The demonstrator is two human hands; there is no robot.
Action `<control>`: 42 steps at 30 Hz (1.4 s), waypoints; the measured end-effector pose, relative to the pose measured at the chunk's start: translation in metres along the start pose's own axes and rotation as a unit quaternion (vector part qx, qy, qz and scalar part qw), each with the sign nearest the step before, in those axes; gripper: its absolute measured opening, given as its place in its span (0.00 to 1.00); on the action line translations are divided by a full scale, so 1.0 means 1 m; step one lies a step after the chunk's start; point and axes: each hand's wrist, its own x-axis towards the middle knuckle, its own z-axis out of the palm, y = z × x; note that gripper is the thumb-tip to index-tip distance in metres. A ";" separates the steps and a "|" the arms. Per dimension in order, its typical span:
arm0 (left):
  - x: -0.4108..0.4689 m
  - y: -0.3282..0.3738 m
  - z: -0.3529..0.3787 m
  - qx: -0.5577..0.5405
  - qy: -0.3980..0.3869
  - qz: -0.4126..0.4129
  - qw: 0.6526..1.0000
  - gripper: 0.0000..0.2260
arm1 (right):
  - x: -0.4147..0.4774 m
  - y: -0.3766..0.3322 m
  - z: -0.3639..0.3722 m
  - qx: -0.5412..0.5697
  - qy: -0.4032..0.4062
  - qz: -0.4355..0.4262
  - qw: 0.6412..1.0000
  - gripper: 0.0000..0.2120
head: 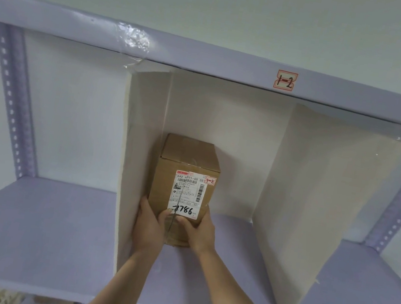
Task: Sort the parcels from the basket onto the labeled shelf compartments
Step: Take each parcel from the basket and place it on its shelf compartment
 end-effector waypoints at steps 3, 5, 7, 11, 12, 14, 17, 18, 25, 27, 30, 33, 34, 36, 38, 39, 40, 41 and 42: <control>-0.003 0.001 -0.006 -0.003 -0.022 0.000 1.000 0.32 | -0.001 0.000 -0.001 0.014 -0.001 0.014 1.000 0.32; -0.007 0.003 -0.009 -0.020 -0.030 -0.006 0.999 0.35 | -0.001 0.000 0.000 0.026 0.002 0.022 0.999 0.31; -0.016 0.002 -0.011 -0.034 -0.035 -0.004 0.999 0.38 | -0.002 0.001 0.001 0.039 0.002 0.030 0.999 0.31; -0.041 0.001 -0.016 -0.007 -0.057 -0.001 0.998 0.40 | -0.004 -0.002 0.001 0.050 -0.003 0.036 0.998 0.31; -0.043 0.001 -0.016 0.001 -0.061 -0.001 0.998 0.40 | -0.005 -0.003 0.000 0.051 -0.007 0.037 0.998 0.32; -0.045 0.001 -0.018 0.014 -0.070 -0.003 0.997 0.38 | -0.007 -0.005 -0.002 0.052 -0.019 0.047 0.997 0.36; -0.046 0.004 -0.021 0.037 -0.081 -0.005 0.996 0.36 | -0.011 -0.008 -0.002 0.058 -0.033 0.087 0.994 0.48; -0.047 0.005 -0.022 0.049 -0.084 -0.004 0.995 0.36 | -0.013 -0.010 -0.003 0.058 -0.036 0.104 0.992 0.51; -0.052 0.010 -0.039 0.065 -0.118 -0.008 0.991 0.31 | -0.048 -0.026 -0.026 0.008 -0.094 0.118 0.989 0.51; -0.059 0.009 -0.046 0.094 -0.129 0.013 0.987 0.30 | -0.059 -0.024 -0.036 -0.010 -0.105 0.110 0.988 0.48; -0.079 0.008 -0.056 0.135 -0.157 0.058 0.977 0.27 | -0.077 -0.019 -0.051 -0.131 -0.121 0.093 0.980 0.38; -0.106 0.005 -0.063 0.206 -0.173 0.088 0.959 0.25 | -0.096 -0.014 -0.066 -0.256 -0.129 0.069 0.956 0.32; -0.119 0.002 -0.065 0.218 -0.178 0.087 0.956 0.25 | -0.105 -0.010 -0.069 -0.280 -0.138 0.065 0.948 0.32; -0.144 -0.004 -0.068 0.236 -0.191 0.090 0.949 0.26 | -0.123 -0.004 -0.075 -0.311 -0.154 0.055 0.936 0.32; -0.174 -0.016 -0.073 0.254 -0.214 0.079 0.940 0.27 | -0.147 0.005 -0.077 -0.330 -0.170 0.048 0.927 0.33; -0.187 -0.023 -0.076 0.267 -0.225 0.076 0.934 0.27 | -0.160 0.010 -0.077 -0.339 -0.176 0.044 0.923 0.34; -0.201 -0.030 -0.080 0.281 -0.233 0.073 0.928 0.27 | -0.173 0.016 -0.076 -0.346 -0.182 0.043 0.919 0.34; -0.213 -0.037 -0.085 0.295 -0.237 0.071 0.923 0.28 | -0.186 0.021 -0.075 -0.353 -0.187 0.041 0.916 0.35; -0.224 -0.045 -0.089 0.309 -0.238 0.069 0.918 0.28 | -0.197 0.026 -0.072 -0.359 -0.191 0.036 0.913 0.35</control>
